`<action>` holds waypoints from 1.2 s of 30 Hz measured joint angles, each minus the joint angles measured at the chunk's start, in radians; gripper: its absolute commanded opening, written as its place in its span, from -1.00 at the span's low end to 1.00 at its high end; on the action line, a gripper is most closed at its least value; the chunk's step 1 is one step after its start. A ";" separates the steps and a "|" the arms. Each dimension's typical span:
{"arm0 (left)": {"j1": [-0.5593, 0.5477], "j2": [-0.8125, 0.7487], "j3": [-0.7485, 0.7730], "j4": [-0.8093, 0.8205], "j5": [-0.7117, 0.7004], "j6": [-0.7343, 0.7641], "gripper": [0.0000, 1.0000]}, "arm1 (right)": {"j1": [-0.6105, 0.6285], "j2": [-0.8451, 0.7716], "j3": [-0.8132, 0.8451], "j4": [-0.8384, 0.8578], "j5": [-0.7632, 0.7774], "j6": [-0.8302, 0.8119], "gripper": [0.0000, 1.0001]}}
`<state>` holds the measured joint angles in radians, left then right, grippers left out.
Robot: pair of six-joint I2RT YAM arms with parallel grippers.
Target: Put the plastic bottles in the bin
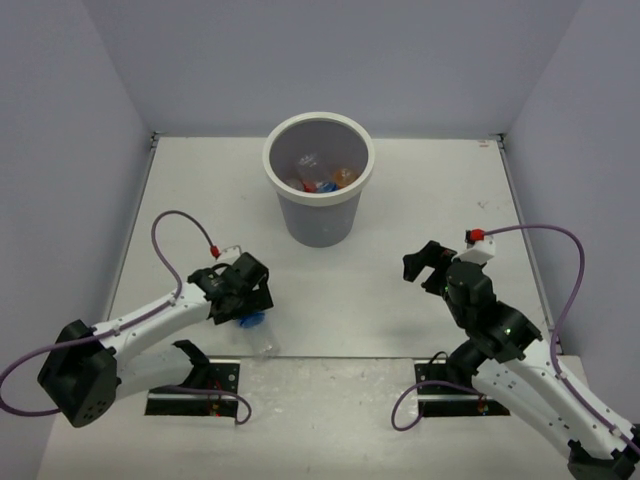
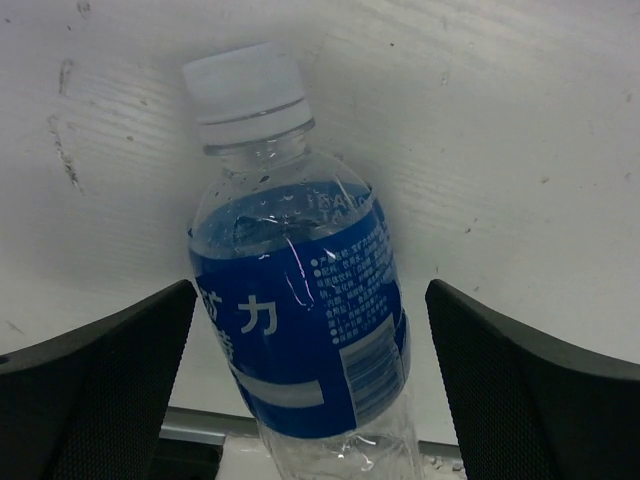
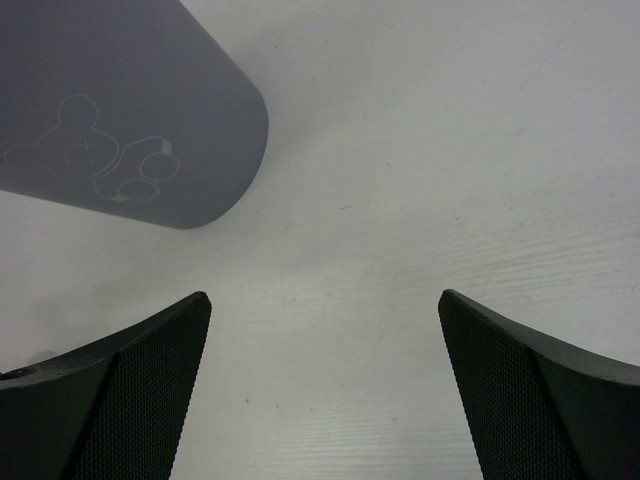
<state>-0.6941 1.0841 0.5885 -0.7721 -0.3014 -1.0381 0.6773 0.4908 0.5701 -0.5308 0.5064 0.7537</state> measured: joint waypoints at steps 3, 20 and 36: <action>0.000 0.038 -0.040 0.061 0.023 -0.015 0.72 | 0.000 0.000 0.000 0.000 0.000 0.004 0.97; 0.000 -0.092 0.056 0.074 -0.032 -0.017 -0.49 | 0.000 0.000 0.000 0.000 -0.001 0.006 0.97; 0.000 -0.209 0.546 0.403 -0.200 0.316 -0.39 | 0.000 0.010 0.000 0.000 -0.005 -0.006 0.98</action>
<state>-0.6941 0.8751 1.1346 -0.3692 -0.5011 -0.7221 0.6776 0.5011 0.5701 -0.5304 0.5012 0.7474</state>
